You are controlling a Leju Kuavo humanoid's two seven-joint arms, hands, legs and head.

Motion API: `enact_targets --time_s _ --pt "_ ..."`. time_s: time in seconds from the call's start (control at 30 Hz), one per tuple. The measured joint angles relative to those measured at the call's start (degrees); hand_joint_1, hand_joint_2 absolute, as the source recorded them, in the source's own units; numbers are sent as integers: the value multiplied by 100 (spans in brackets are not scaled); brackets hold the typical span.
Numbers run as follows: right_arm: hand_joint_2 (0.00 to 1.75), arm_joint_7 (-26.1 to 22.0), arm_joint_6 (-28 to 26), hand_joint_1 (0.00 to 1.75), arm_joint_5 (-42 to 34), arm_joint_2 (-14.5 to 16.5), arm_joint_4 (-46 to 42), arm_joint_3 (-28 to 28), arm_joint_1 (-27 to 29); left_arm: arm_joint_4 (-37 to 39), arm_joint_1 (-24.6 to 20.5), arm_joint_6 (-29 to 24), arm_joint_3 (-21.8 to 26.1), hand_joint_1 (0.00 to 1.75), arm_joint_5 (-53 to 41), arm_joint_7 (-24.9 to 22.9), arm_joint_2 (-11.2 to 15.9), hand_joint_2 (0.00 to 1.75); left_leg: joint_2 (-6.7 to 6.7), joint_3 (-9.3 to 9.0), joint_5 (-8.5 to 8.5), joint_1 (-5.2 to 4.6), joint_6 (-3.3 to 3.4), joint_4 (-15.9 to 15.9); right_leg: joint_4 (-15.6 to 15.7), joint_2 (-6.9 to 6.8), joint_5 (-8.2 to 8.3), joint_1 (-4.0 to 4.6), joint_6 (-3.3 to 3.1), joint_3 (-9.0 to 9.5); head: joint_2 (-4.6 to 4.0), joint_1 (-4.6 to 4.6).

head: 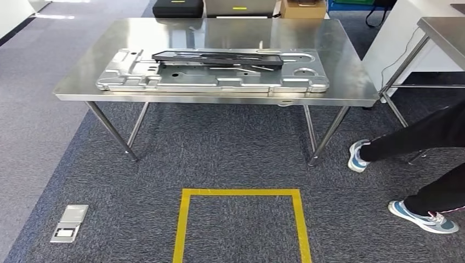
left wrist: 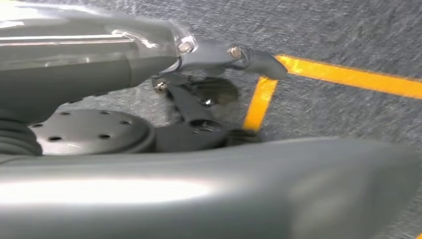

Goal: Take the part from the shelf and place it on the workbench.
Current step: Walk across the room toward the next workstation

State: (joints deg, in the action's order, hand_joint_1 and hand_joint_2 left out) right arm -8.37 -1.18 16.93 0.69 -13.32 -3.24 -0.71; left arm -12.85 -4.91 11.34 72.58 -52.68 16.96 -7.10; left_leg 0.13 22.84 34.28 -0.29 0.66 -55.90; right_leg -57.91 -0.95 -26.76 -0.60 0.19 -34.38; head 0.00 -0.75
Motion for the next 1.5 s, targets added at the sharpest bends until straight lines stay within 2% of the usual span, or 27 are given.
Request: enact_targets --time_s 0.07,0.1,0.13,0.23,0.27,0.3,0.33,0.37,0.4,0.47,0.53,0.6,0.67,0.77,0.8,0.83,0.87,0.97,1.0,1.1,1.17,1.27,1.3,1.33,1.37,1.43,1.5 --pt "0 59 25 0 -33 0 75 -53 -27 0 -8 -12 23 0 42 -24 1 0 1 -19 -37 -13 71 160 19 2 116 -6 76 -59 -1 2" --pt "0 82 42 0 -46 -1 108 -83 -38 0 -4 -26 41 0 61 -49 -1 0 16 40 -102 -12 109 161 9 13 90 -15 107 -92 -1 3" --pt "0 100 60 0 -56 -2 131 -110 -38 0 -1 -43 58 0 73 -75 -3 0 30 106 -169 -6 155 168 -66 24 -38 -21 128 -134 -1 7" --pt "131 156 184 0 -87 2 179 -180 -39 0 1 -133 95 0 114 -195 -7 0 61 350 -348 -16 241 169 -918 53 -816 -25 151 -365 -2 16" --pt "175 184 231 0 -94 3 191 -204 -39 0 2 -171 112 0 134 -255 -8 0 70 433 -406 -26 247 161 -1280 57 -959 -24 165 -427 -1 16" --pt "175 213 262 0 -96 3 197 -228 -38 0 3 -203 131 0 155 -314 -9 0 82 513 -461 -34 245 150 -1522 59 -969 -24 181 -430 -2 16" --pt "175 231 279 0 -95 3 202 -248 -37 0 2 -229 154 0 180 -364 -9 0 93 589 -509 -39 239 133 -1582 59 -865 -24 196 -348 -1 16" --pt "175 243 287 0 -93 3 205 -263 -37 0 -1 -252 175 0 198 -397 -9 44 99 661 -549 -41 229 110 -1409 59 -706 -24 202 -156 -1 16" --pt "175 247 293 0 -93 3 208 -276 -39 0 -4 -269 195 0 215 -416 -10 87 102 723 -581 -42 216 80 -1038 59 -578 -23 195 132 -2 16" --pt "175 249 295 0 -98 2 215 -296 -49 0 -11 -285 227 0 252 -413 -15 175 103 837 -625 -62 178 -3 -154 59 -516 -9 146 721 -2 15" --pt "175 255 275 0 -121 1 224 -323 -57 0 -13 -284 248 0 282 -373 -21 175 105 912 -668 -80 125 -62 263 60 -592 7 91 947 -1 13" --pt "175 279 253 0 -149 4 232 -370 -54 0 -11 -284 267 0 306 -327 -22 175 97 957 -682 -80 65 -87 308 55 -592 -14 20 913 0 11" --pt "175 303 244 0 -164 8 234 -418 -44 0 -7 -287 283 0 323 -302 -22 175 70 1083 -454 -55 -16 -357 326 35 -547 -43 -58 872 0 7" --pt "175 330 241 0 -179 10 236 -462 -34 0 1 -293 300 0 330 -296 -22 175 47 1506 134 22 -132 -1460 293 12 -510 -39 -102 798 0 3" --pt "175 343 243 0 -179 10 236 -477 -34 0 4 -293 306 0 330 -303 -23 175 46 1585 194 37 -150 -1707 275 11 -507 -38 -102 774 0 3" --pt "175 354 245 0 -178 10 237 -495 -35 0 5 -293 313 0 331 -311 -23 175 46 1567 143 47 -156 -1744 259 13 -506 -37 -100 756 0 3" --pt "131 359 249 0 -173 10 237 -513 -36 0 6 -293 318 0 332 -320 -24 175 44 1441 -9 53 -149 -1544 246 16 -509 -36 -95 750 -1 3" --pt "0 363 258 0 -161 21 241 -544 -47 0 1 -299 328 0 335 -333 -24 175 19 864 -501 27 -46 -436 228 25 -521 -30 -47 741 -1 3" --pt "44 367 266 0 -157 26 243 -550 -53 0 0 -304 331 0 338 -344 -24 175 11 775 -552 9 -12 -240 225 25 -517 -31 -16 729 -1 3" --pt "175 387 298 0 -148 31 245 -568 -69 0 -8 -321 341 0 362 -388 -27 175 12 746 -539 -9 60 -102 212 24 -526 -45 87 706 0 4" --pt "175 396 309 0 -143 29 246 -581 -75 0 -25 -333 354 0 391 -403 -35 175 23 725 -544 21 130 -1 -9 37 -707 -42 123 605 -1 10" --pt "175 405 327 0 -135 20 252 -597 -62 -6 -23 -318 354 0 461 -426 -50 175 53 732 -552 30 179 28 -1056 62 -1217 -39 146 121 -2 16" --pt "175 413 336 0 -138 13 261 -598 -36 -23 -19 -310 310 0 507 -439 -53 175 62 737 -551 28 180 17 -1350 64 -1292 -40 161 -16 -1 16" --pt "175 423 345 0 -148 5 271 -598 1 -51 -19 -307 237 0 568 -457 -54 175 64 740 -549 27 180 4 -1456 63 -1263 -43 178 -64 -1 16" --pt "175 430 353 0 -164 -2 284 -597 47 -89 -21 -311 139 0 644 -478 -52 175 60 740 -545 29 175 -12 -1326 62 -1124 -48 196 -4 -1 16" --pt "175 451 359 0 -211 -13 305 -593 141 -178 -25 -337 -69 0 812 -521 -46 175 51 749 -522 30 142 -66 -595 61 -728 -65 224 326 0 17" --pt "175 473 360 0 -277 -16 324 -581 231 -273 -25 -379 -319 0 1018 -572 -24 175 47 793 -485 9 80 -153 -56 74 -531 -64 180 536 0 12"
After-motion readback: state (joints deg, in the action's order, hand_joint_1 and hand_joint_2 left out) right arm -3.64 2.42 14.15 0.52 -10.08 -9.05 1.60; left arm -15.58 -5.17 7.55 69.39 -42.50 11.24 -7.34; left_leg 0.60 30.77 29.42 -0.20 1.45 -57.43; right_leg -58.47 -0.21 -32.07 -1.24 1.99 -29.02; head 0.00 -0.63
